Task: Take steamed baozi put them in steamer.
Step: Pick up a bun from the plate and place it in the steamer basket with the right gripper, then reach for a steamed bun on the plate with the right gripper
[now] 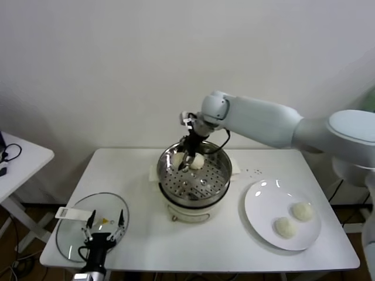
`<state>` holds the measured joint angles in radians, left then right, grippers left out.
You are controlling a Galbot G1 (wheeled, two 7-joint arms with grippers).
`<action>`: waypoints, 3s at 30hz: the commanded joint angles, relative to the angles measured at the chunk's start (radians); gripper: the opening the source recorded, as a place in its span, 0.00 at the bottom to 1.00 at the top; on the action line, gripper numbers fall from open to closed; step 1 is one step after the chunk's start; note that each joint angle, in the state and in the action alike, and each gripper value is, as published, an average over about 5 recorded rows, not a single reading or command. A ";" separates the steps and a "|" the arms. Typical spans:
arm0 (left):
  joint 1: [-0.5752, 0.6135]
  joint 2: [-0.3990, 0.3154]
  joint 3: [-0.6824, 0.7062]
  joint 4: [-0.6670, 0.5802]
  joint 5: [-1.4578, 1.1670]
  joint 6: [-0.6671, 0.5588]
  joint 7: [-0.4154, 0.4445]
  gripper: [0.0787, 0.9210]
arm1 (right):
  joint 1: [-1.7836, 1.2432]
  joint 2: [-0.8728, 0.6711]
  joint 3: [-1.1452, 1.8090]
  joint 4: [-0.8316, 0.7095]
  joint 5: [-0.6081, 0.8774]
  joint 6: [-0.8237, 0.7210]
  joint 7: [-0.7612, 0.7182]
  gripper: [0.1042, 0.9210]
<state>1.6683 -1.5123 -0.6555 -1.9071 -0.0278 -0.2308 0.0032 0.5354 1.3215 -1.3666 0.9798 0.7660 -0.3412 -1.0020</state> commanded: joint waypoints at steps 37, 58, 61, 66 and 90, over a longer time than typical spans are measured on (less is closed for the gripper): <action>-0.010 0.004 -0.004 0.031 -0.011 -0.004 -0.002 0.88 | -0.014 0.005 -0.003 -0.008 -0.041 0.034 -0.030 0.88; -0.024 0.002 0.009 0.030 -0.005 0.015 -0.003 0.88 | 0.341 -0.676 -0.204 0.502 -0.185 0.112 -0.170 0.88; -0.020 0.005 0.005 0.033 -0.007 0.012 -0.004 0.88 | 0.293 -0.762 -0.191 0.543 -0.265 0.125 -0.174 0.88; -0.003 0.009 -0.006 0.031 -0.016 0.007 -0.006 0.88 | 0.127 -0.876 -0.106 0.579 -0.425 0.150 -0.174 0.88; 0.023 -0.009 -0.009 -0.001 -0.013 0.018 -0.014 0.88 | -0.584 -0.947 0.420 0.477 -0.697 0.195 -0.118 0.88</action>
<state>1.6887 -1.5209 -0.6641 -1.9052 -0.0412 -0.2143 -0.0083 0.1654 0.4161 -1.0960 1.4700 0.1535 -0.1581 -1.1282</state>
